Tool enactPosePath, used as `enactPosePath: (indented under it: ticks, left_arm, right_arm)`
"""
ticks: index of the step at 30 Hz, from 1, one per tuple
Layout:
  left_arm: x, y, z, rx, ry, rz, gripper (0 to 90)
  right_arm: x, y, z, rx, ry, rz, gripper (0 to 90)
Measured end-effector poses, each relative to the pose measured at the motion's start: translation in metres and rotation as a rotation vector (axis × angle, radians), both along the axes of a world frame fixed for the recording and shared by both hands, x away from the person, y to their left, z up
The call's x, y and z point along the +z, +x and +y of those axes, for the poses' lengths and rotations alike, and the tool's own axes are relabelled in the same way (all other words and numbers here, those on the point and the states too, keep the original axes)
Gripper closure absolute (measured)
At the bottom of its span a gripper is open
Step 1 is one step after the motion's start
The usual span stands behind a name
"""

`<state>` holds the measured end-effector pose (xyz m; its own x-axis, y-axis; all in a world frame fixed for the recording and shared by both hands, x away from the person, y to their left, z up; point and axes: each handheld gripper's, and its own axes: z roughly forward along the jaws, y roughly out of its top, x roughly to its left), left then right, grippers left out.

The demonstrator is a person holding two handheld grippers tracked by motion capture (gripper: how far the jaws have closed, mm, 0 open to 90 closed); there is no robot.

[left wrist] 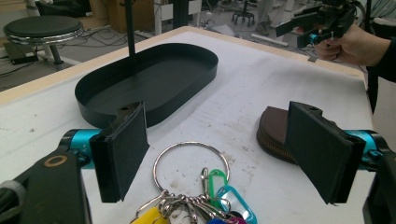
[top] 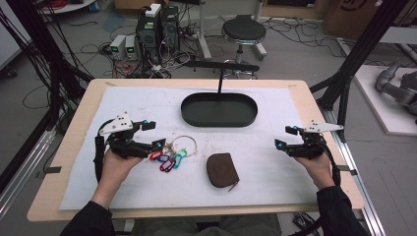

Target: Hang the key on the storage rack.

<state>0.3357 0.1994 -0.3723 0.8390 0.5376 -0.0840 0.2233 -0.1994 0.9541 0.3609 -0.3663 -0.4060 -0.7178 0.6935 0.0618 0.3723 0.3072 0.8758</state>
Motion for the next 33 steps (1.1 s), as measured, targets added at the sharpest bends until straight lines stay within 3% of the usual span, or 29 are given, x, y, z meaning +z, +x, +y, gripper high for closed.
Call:
enactPosePath:
  ticks: [15, 23, 33]
  left_arm:
    - [0.002, 0.012, -0.006, -0.012, -0.002, 0.045, 21.8]
    - [-0.002, 0.032, -0.02, -0.009, 0.053, 0.125, 27.9]
    - [-0.017, 0.054, -0.037, 0.023, 0.126, 0.157, 38.3]
  right_arm:
    - [-0.001, 0.002, 0.0, -0.004, -0.002, -0.004, 21.6]
    - [-0.005, 0.009, 0.002, -0.006, -0.002, -0.003, 21.7]
    - [-0.003, 0.006, 0.002, -0.009, -0.008, -0.003, 21.7]
